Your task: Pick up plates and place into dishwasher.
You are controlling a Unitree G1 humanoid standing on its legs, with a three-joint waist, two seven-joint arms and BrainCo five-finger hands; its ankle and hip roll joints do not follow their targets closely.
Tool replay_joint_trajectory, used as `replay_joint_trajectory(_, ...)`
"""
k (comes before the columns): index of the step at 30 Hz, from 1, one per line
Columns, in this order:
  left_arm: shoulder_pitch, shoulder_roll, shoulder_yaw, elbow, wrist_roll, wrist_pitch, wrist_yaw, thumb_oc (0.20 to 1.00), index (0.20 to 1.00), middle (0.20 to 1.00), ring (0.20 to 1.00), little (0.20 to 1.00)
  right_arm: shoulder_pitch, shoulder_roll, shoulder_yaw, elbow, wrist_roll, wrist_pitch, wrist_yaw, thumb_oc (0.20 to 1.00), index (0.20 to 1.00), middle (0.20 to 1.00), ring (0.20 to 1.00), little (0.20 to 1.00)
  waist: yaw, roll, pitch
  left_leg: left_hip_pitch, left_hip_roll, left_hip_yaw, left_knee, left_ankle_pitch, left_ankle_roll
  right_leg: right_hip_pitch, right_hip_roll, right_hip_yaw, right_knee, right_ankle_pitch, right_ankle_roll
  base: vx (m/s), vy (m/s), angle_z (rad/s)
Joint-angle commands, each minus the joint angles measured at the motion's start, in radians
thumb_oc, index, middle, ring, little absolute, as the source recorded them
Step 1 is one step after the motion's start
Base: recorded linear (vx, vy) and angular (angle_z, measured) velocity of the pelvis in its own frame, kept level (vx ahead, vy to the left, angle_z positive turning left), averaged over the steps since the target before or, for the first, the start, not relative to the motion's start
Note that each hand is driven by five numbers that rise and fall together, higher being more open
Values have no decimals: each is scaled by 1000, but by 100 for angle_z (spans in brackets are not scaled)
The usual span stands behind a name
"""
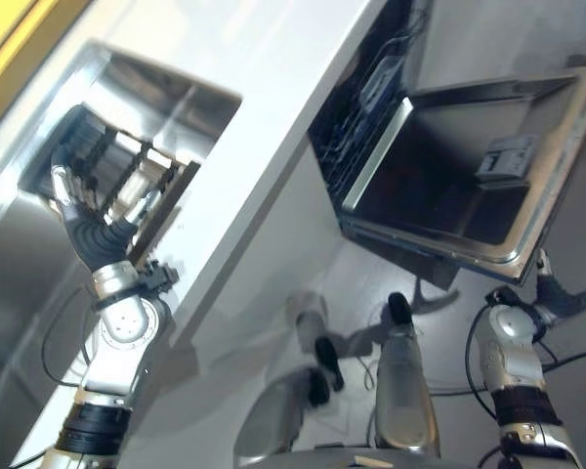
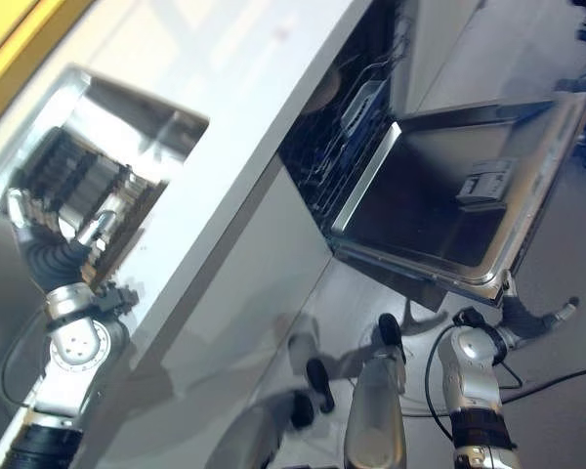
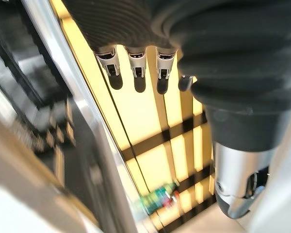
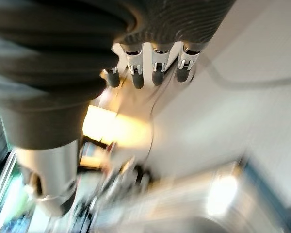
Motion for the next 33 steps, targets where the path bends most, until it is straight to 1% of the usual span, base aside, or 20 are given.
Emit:
replay_joint_trajectory(1,-94,-81,-20,57,41,-25,23,1000,1000,1000,1000,1000,11,-35,-17,-13,-54,-55,-67,1000,1000,1000,1000,1000,-53,28,4,7,63,-54,74,-8,-72,64,-24,24,-69,158,-39,37,87,-42)
replay_joint_trajectory(2,-98,-86,-24,58,41,-20,29,1000,1000,1000,1000,1000,17,-34,-18,-4,-40,-52,-66,1000,1000,1000,1000,1000,-59,33,2,10,64,-50,78,-12,-71,62,-23,29,-62,154,-39,49,94,-36)
replay_joint_trajectory(5,-114,-94,-31,59,44,-2,43,1000,1000,1000,1000,1000,21,-32,-20,39,36,-72,-25,1000,1000,1000,1000,1000,-69,47,3,7,62,-45,93,-20,-70,42,-20,45,-32,144,-42,46,73,-15)
replay_joint_trajectory(7,-127,-95,-38,60,48,5,49,1000,1000,1000,1000,1000,13,-35,-16,62,95,-98,16,1000,1000,1000,1000,1000,-73,56,12,-7,62,-46,111,-25,-68,20,-16,49,-6,134,-45,-19,21,-9)
replay_joint_trajectory(8,-140,-96,-45,63,55,8,54,1000,1000,1000,1000,1000,1,-28,-13,73,156,-132,54,1000,1000,1000,1000,1000,-77,66,28,-25,60,-48,128,-27,-67,-6,-8,50,24,124,-49,-79,-3,-2)
replay_joint_trajectory(10,-170,-91,-55,73,62,4,59,1000,1000,1000,1000,1000,-22,-24,-6,90,203,-195,121,1000,1000,1000,1000,1000,-86,86,60,-70,61,-50,178,-39,-65,-63,14,50,98,89,-58,-105,-27,-1)
replay_joint_trajectory(11,-187,-86,-60,73,64,13,63,1000,1000,1000,1000,1000,-35,-21,5,87,236,-224,151,1000,1000,1000,1000,1000,-91,92,75,-95,62,-51,211,-49,-63,-93,26,50,138,70,-64,-130,-64,9)
replay_joint_trajectory(12,-208,-80,-68,71,66,23,69,1000,1000,1000,1000,1000,-56,-15,19,86,274,-260,188,1000,1000,1000,1000,1000,-94,101,94,-132,63,-56,263,-73,-61,-131,39,46,198,37,-73,-134,-74,13)
replay_joint_trajectory(14,-230,-73,-70,69,60,40,71,1000,1000,1000,1000,1000,-86,-8,36,83,355,-309,264,1000,1000,1000,1000,1000,-94,113,115,-185,61,-61,329,-98,-55,-184,59,45,278,-2,-85,-105,-87,15)
replay_joint_trajectory(15,-232,-70,-75,72,52,44,67,1000,1000,1000,1000,1000,-101,3,48,76,380,-338,286,1000,1000,1000,1000,1000,-87,123,116,-223,60,-65,360,-108,-52,-223,66,43,325,-23,-93,-79,-141,15)
replay_joint_trajectory(17,-232,-72,-77,64,56,64,51,1000,1000,1000,1000,1000,-135,12,59,64,464,-381,385,1000,1000,1000,1000,1000,-75,137,116,-293,61,-68,420,-125,-51,-295,76,38,405,-55,-101,-52,-161,19)
replay_joint_trajectory(18,-231,-69,-78,57,56,67,46,1000,1000,1000,1000,1000,-152,13,62,58,487,-387,411,1000,1000,1000,1000,1000,-70,141,116,-327,60,-69,448,-132,-50,-328,79,36,439,-67,-105,-54,-150,18)
replay_joint_trajectory(20,-234,-65,-78,50,59,68,36,1000,1000,1000,1000,1000,-182,4,69,57,517,-370,467,1000,1000,1000,1000,1000,-61,149,116,-384,54,-79,501,-146,-48,-379,85,36,490,-86,-111,-50,-129,15)
replay_joint_trajectory(22,-235,-61,-80,30,68,70,30,1000,1000,1000,1000,1000,-231,-12,76,50,512,-358,514,1000,1000,1000,1000,1000,-47,158,116,-450,49,-90,558,-159,-48,-442,92,36,545,-108,-118,-39,-125,13)
replay_joint_trajectory(24,-233,-60,-82,17,77,68,28,1000,1000,1000,1000,1000,-266,-25,77,54,555,-345,590,1000,1000,1000,1000,1000,-38,164,116,-497,51,-93,599,-168,-48,-486,99,37,582,-120,-121,-44,-116,9)
replay_joint_trajectory(26,-238,-58,-89,3,90,70,31,1000,1000,1000,1000,1000,-305,-29,82,60,592,-322,663,1000,1000,1000,1000,1000,-28,165,116,-545,52,-98,641,-178,-45,-530,108,37,620,-131,-126,-60,-134,3)
replay_joint_trajectory(28,-249,-50,-93,-7,90,84,27,1000,1000,1000,1000,1000,-350,-38,96,56,619,-296,716,1000,1000,1000,1000,1000,-18,163,116,-594,52,-106,684,-188,-45,-573,118,36,663,-144,-132,-60,-138,8)
replay_joint_trajectory(31,-257,-48,-100,-14,97,92,18,1000,1000,1000,1000,1000,-399,-61,113,40,633,-281,805,1000,1000,1000,1000,1000,-5,162,116,-657,48,-118,736,-197,-46,-628,125,33,708,-154,-134,-37,-117,15)
replay_joint_trajectory(32,-252,-46,-105,-14,99,89,18,1000,1000,1000,1000,1000,-409,-68,118,32,622,-279,827,1000,1000,1000,1000,1000,2,164,116,-654,46,-130,752,-222,-51,-625,130,31,729,-183,-133,-52,-91,10)
replay_joint_trajectory(33,-252,-45,-103,-16,102,84,17,1000,1000,1000,1000,1000,-423,-77,123,22,612,-277,844,1000,1000,1000,1000,1000,3,163,116,-688,46,-124,759,-200,-47,-653,128,31,726,-156,-136,-41,-67,8)
